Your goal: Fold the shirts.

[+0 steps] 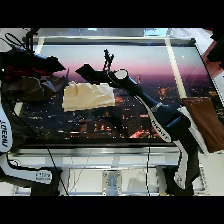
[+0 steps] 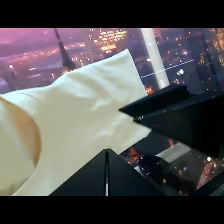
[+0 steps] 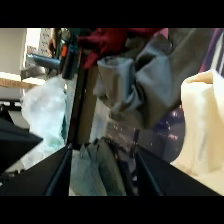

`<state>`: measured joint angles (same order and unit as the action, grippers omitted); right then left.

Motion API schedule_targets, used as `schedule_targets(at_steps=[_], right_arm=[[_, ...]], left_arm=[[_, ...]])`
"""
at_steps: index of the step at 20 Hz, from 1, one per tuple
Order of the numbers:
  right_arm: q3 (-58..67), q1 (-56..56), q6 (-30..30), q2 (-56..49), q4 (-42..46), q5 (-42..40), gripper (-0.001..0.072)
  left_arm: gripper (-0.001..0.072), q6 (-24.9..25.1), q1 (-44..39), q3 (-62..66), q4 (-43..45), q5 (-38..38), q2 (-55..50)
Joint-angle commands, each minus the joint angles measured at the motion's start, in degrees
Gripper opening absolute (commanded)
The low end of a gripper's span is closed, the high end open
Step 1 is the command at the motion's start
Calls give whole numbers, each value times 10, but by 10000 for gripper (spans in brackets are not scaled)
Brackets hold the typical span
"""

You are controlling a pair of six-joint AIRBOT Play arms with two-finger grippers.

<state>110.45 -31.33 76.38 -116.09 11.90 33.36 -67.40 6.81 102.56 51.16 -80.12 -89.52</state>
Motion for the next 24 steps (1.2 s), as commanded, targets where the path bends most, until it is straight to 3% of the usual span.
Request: schedule_targets(at_steps=[1, 3, 7, 8, 9, 10, 14, 20, 24], right_arm=[[0, 45, -54, -1, -23, 3, 450], [0, 97, -24, -2, 40, 56, 448], [0, 175, 163, -4, 276, 209, 454], [-1, 182, 190, -6, 327, 240, 473], [-1, 185, 205, -8, 370, 264, 562], [-1, 185, 213, -11, 393, 275, 576], [-1, 180, 213, -45, 368, 274, 604], [-1, 174, 176, -104, 241, 277, 621], [-1, 141, 177, -113, 241, 258, 620]], left_arm=[[11, 4, 1, 0, -2, -14, 2], [11, 4, 1, 0, -2, -14, 2], [11, 4, 1, 0, -2, -1, 2], [11, 4, 1, 0, -2, 3, 2], [11, 4, 1, 0, -2, 8, 2], [11, 4, 1, 0, -2, 12, 2], [11, 3, 1, 0, -4, 21, 2], [11, 4, 1, 0, -4, 22, 2], [11, 5, 1, 0, -4, 22, 2]])
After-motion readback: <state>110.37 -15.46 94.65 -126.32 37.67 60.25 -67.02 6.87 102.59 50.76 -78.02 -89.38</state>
